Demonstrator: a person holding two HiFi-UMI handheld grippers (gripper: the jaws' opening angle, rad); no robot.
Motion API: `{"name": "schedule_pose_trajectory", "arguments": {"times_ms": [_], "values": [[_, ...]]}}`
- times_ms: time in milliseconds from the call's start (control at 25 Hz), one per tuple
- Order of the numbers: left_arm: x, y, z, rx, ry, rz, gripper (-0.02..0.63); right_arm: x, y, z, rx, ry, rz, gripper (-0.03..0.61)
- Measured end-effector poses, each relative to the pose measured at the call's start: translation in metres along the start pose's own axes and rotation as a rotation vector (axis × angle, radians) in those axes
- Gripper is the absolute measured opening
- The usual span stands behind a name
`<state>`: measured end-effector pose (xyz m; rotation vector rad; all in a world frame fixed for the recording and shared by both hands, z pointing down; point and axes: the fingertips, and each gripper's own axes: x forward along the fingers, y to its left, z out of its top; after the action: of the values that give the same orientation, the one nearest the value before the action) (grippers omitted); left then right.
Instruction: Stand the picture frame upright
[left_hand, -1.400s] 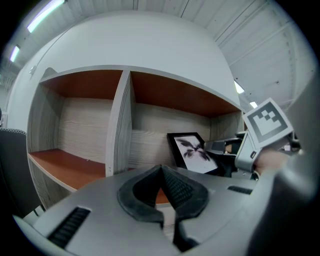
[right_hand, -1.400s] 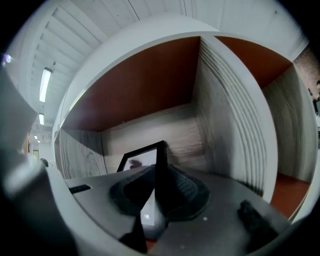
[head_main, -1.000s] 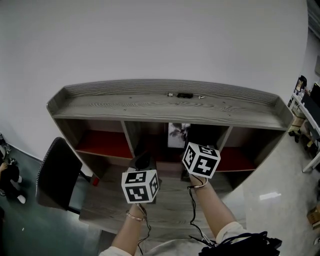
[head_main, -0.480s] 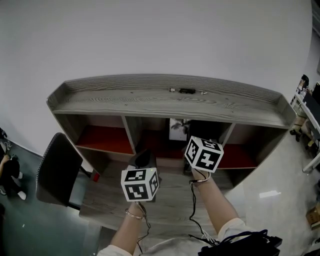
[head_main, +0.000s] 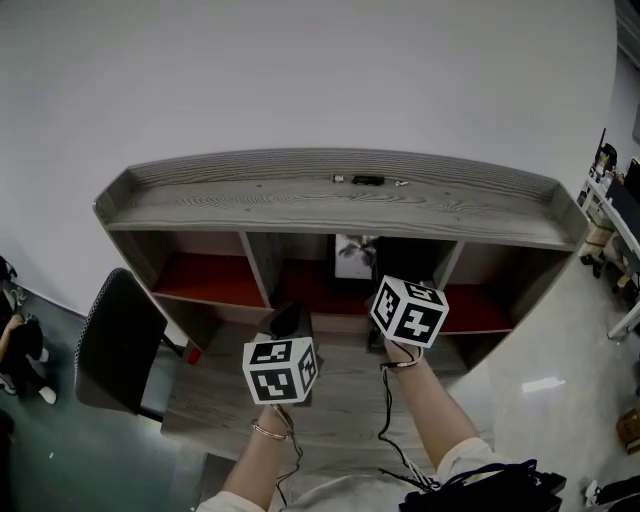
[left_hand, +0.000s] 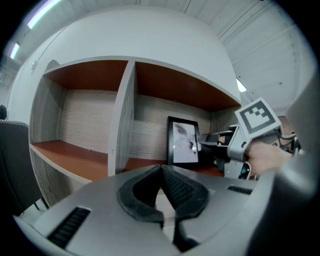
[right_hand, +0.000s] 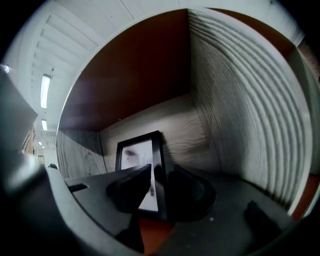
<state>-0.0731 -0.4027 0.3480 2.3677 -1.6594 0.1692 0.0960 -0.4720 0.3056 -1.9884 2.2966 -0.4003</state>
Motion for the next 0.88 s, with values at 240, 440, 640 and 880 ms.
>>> {"name": "schedule_pose_trajectory", "arguments": {"times_ms": [240,440,640,880], "values": [[-0.005,-0.009,-0.003,-0.009,-0.004,-0.010,0.004,-0.009,0.002,-0.008,-0.021,0.018,0.015,0.129],[-0.018,-0.014,-0.002,-0.015,-0.019,-0.010,0.004,-0.027,0.006,-0.013,-0.043,0.028,0.024,0.129],[-0.040,-0.021,-0.003,-0.022,-0.033,-0.010,0.004,-0.054,0.011,-0.020,-0.070,0.039,0.034,0.129],[-0.076,-0.030,-0.014,-0.037,-0.039,-0.006,0.004,-0.098,0.016,-0.033,-0.085,0.048,0.032,0.128]]}}
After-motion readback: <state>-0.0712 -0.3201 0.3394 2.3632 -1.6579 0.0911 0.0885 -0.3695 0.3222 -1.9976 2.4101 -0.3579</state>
